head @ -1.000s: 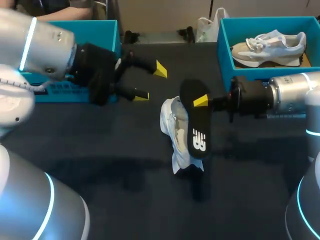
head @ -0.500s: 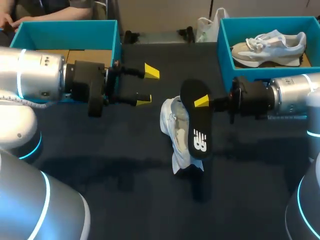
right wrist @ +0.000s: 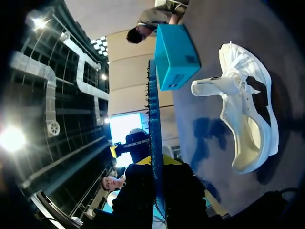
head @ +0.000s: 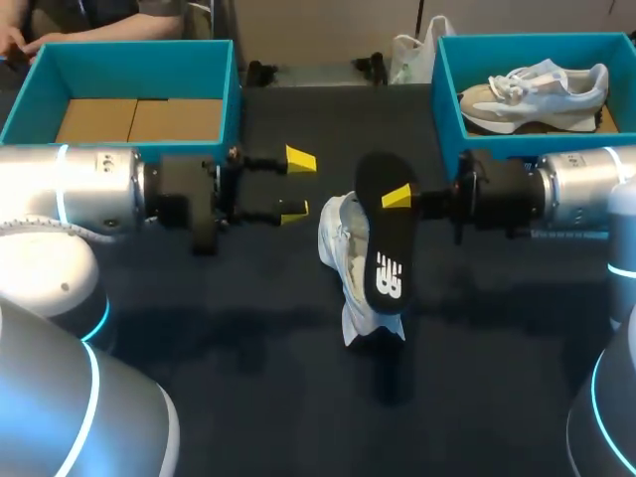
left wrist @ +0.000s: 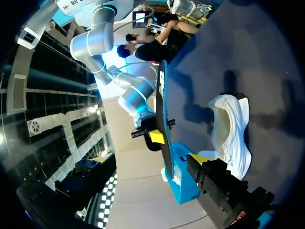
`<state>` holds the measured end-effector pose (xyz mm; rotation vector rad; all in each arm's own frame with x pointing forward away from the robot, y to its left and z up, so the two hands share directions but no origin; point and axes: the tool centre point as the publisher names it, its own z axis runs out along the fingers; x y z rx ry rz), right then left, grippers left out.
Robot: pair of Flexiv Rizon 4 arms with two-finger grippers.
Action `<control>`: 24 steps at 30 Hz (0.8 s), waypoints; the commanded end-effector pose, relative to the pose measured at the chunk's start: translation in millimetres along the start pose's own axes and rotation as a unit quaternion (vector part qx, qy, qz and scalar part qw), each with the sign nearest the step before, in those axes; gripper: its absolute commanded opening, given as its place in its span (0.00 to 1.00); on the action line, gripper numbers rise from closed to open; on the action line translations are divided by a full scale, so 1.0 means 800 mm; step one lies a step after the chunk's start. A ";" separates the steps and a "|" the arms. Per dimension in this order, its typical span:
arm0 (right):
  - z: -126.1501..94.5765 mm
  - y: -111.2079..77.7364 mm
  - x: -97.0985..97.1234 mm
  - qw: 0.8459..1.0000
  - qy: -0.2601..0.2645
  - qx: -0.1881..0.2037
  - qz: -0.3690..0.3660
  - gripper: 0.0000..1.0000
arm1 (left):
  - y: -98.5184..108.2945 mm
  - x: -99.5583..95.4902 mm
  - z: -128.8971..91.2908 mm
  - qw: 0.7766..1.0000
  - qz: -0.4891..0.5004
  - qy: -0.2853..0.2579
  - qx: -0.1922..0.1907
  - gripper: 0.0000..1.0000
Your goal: Take the shoe out of the shoebox, open the shoe tongue, remove and reinsert the insole, then place the shoe into the shoebox
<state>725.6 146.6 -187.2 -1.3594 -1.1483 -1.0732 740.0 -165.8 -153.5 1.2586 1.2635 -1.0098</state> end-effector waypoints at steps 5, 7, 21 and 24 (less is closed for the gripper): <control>0.020 -0.009 0.011 1.000 0.003 -0.007 -0.010 0.00 | 0.004 0.017 0.034 0.999 -0.020 -0.030 -0.003 0.96; 0.023 -0.010 0.012 1.000 0.004 -0.008 -0.011 0.00 | 0.005 0.020 0.038 0.999 -0.024 -0.030 -0.002 0.81; 0.042 -0.019 0.017 1.000 0.011 0.010 -0.019 0.00 | 0.011 0.028 0.065 0.998 -0.045 -0.041 0.001 0.50; 0.045 -0.019 0.016 1.000 0.013 0.014 -0.021 0.00 | 0.010 0.028 0.071 0.998 -0.055 -0.042 0.003 0.47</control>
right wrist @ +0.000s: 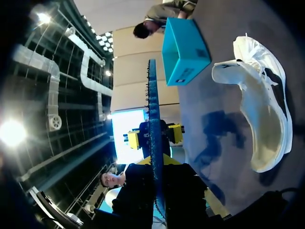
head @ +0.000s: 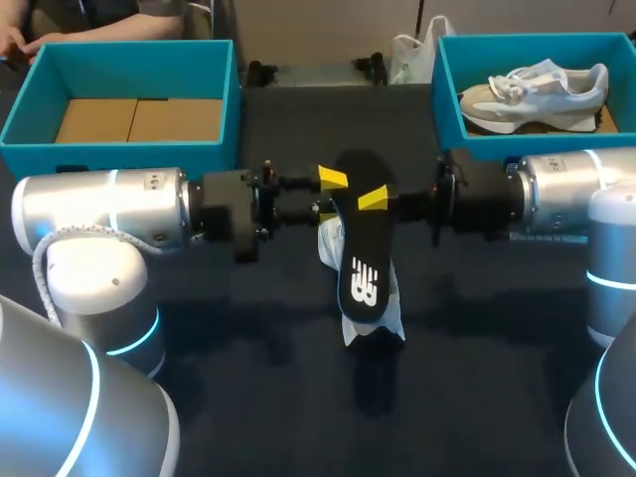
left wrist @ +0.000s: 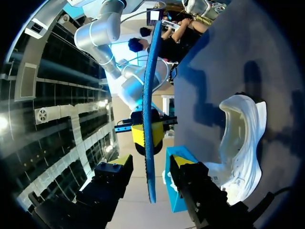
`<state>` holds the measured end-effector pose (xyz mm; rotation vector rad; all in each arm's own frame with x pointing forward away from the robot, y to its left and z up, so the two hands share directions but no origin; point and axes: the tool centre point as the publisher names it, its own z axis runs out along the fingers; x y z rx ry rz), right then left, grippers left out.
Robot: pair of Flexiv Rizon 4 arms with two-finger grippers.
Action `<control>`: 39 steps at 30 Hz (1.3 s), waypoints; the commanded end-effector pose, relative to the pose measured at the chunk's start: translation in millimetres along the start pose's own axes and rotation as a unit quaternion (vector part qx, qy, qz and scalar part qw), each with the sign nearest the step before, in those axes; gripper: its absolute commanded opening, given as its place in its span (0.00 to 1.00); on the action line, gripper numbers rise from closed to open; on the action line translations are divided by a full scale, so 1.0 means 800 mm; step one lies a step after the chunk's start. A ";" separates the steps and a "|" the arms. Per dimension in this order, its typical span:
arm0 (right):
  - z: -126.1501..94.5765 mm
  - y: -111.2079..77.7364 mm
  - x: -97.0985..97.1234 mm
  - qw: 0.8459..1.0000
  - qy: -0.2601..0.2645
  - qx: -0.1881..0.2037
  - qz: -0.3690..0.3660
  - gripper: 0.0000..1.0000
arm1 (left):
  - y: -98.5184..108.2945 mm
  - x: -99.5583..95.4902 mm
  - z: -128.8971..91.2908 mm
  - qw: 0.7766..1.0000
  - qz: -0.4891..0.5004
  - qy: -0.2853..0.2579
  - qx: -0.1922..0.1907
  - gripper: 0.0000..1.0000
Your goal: Take the shoe out of the shoebox, open the shoe tongue, remove and reinsert the insole, then place the shoe into the shoebox
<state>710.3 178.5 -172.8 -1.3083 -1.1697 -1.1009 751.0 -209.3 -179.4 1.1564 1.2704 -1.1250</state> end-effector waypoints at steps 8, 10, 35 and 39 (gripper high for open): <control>0.011 0.005 -0.003 1.000 0.003 0.010 -0.004 0.00 | 0.005 0.001 0.025 1.000 -0.012 -0.005 0.000 0.42; 0.011 0.005 -0.003 1.000 0.002 0.010 -0.004 0.00 | 0.005 0.001 0.027 1.000 -0.012 -0.005 0.001 0.41; -0.011 -0.004 -0.010 1.000 0.001 -0.010 -0.013 1.00 | 0.005 0.014 0.027 0.998 -0.057 0.002 -0.014 0.00; -0.028 -0.009 -0.011 1.000 -0.017 -0.013 -0.017 1.00 | 0.001 0.013 0.017 0.997 -0.071 0.005 -0.012 0.00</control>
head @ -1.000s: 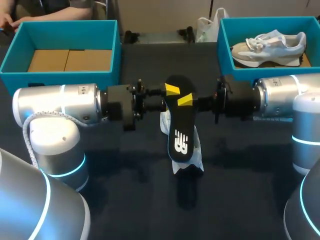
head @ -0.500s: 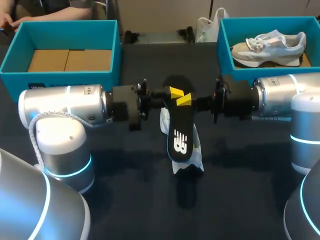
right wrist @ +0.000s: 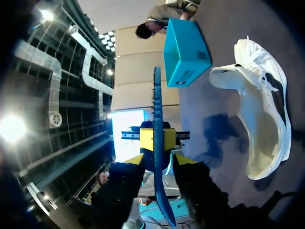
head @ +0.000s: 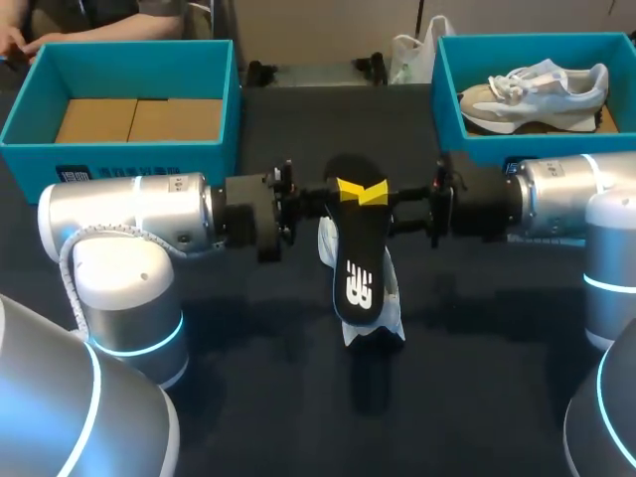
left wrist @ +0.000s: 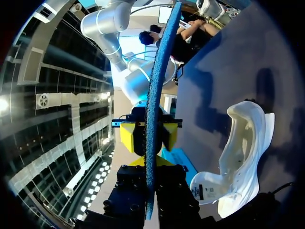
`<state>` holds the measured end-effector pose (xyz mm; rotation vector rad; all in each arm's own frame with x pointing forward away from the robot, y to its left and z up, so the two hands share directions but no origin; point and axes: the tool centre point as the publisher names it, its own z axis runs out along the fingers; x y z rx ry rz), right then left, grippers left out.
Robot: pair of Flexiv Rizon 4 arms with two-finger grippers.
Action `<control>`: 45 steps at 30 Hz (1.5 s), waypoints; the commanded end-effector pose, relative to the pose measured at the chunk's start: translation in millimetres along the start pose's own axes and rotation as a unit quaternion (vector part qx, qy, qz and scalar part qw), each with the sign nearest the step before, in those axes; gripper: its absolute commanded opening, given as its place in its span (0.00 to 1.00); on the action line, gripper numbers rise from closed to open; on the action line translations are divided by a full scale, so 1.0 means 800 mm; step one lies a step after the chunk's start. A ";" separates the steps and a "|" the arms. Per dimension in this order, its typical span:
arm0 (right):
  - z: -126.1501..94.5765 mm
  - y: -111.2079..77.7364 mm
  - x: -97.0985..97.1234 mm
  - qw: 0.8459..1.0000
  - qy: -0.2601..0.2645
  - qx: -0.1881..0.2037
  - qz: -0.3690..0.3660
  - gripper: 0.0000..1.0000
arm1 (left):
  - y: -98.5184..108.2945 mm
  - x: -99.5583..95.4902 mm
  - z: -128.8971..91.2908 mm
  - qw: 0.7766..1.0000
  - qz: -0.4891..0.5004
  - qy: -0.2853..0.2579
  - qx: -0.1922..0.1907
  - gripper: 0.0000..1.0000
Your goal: Take the shoe out of the shoebox, open the shoe tongue, remove and reinsert the insole, then place the shoe into the shoebox
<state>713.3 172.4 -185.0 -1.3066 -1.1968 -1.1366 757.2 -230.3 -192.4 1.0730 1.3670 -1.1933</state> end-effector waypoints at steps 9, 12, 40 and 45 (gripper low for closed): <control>-0.057 -0.014 -0.006 0.997 -0.041 -0.017 -0.060 1.00 | -0.023 0.002 -0.035 0.996 -0.083 0.018 0.008 0.00; -0.063 -0.014 -0.010 0.993 -0.065 -0.016 -0.094 1.00 | -0.029 0.003 -0.039 0.993 -0.115 0.017 0.012 0.00; -0.064 -0.014 -0.012 0.951 -0.100 0.018 -0.291 1.00 | -0.049 0.008 -0.049 0.981 -0.185 0.040 0.049 0.00; -0.073 -0.002 -0.013 0.885 -0.165 0.021 -0.435 1.00 | -0.056 0.001 -0.056 0.975 -0.211 0.037 0.057 0.00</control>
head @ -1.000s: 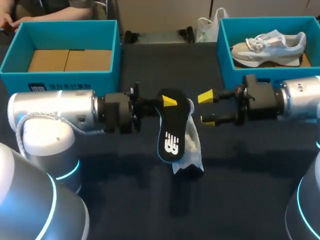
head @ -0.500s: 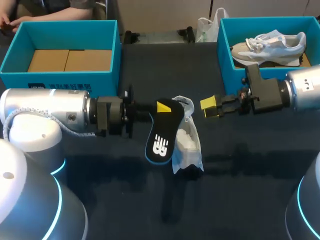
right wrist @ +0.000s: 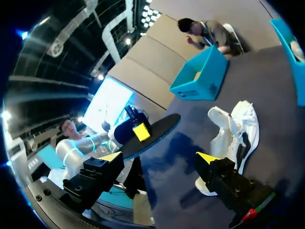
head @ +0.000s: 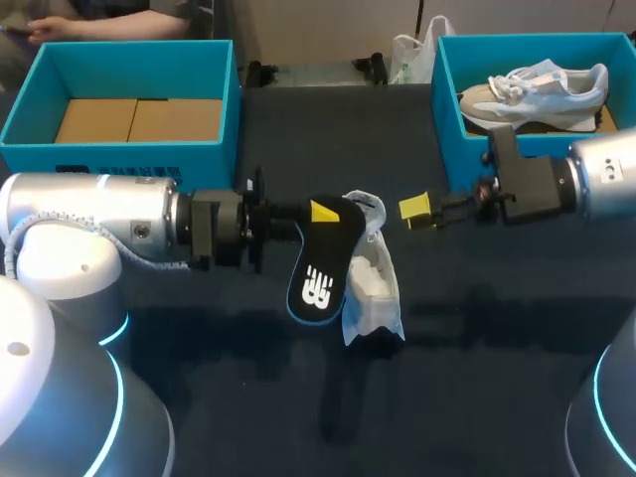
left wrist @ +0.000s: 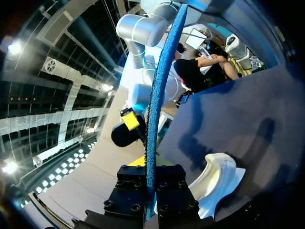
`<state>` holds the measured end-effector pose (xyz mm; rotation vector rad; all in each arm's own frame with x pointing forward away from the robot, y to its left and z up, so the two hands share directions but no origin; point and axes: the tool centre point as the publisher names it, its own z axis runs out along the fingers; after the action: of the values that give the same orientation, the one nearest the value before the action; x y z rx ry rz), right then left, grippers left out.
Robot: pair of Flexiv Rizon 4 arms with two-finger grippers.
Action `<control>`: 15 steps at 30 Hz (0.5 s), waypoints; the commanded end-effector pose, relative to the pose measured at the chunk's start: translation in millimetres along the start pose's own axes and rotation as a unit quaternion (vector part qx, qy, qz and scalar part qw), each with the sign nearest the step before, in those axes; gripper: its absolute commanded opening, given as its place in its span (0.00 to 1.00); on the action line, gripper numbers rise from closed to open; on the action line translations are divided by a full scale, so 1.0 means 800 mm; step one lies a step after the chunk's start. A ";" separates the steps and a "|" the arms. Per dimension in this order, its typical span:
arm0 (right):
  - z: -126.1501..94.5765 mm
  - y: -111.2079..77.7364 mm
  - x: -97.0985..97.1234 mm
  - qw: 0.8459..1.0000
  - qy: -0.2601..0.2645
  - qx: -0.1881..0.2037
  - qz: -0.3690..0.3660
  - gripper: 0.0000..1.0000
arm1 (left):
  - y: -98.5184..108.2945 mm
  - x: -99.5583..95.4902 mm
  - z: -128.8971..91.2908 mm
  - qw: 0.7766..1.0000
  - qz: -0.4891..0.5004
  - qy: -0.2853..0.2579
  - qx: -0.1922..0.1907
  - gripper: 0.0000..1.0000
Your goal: Take the shoe out of the shoebox, open the shoe tongue, remove and reinsert the insole, then place the shoe into the shoebox
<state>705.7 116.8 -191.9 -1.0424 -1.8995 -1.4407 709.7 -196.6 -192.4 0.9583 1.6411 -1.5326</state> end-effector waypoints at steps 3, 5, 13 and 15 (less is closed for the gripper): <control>-0.013 0.007 -0.004 0.972 -0.115 0.022 -0.206 1.00 | -0.009 -0.006 -0.008 0.999 -0.042 -0.007 0.014 0.00; -0.016 0.008 -0.004 0.945 -0.130 0.032 -0.297 1.00 | -0.009 -0.006 -0.008 0.998 -0.057 -0.011 0.020 0.00; -0.018 0.008 -0.008 0.942 -0.153 0.055 -0.294 1.00 | -0.010 -0.007 -0.009 0.995 -0.096 -0.003 0.034 0.00; -0.018 0.008 -0.008 0.942 -0.153 0.055 -0.294 1.00 | -0.012 -0.009 -0.009 0.994 -0.104 0.000 0.036 0.00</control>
<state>719.3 100.0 -193.9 -0.7649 -2.4557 -1.5207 701.2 -190.5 -184.6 0.8342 1.7285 -1.7358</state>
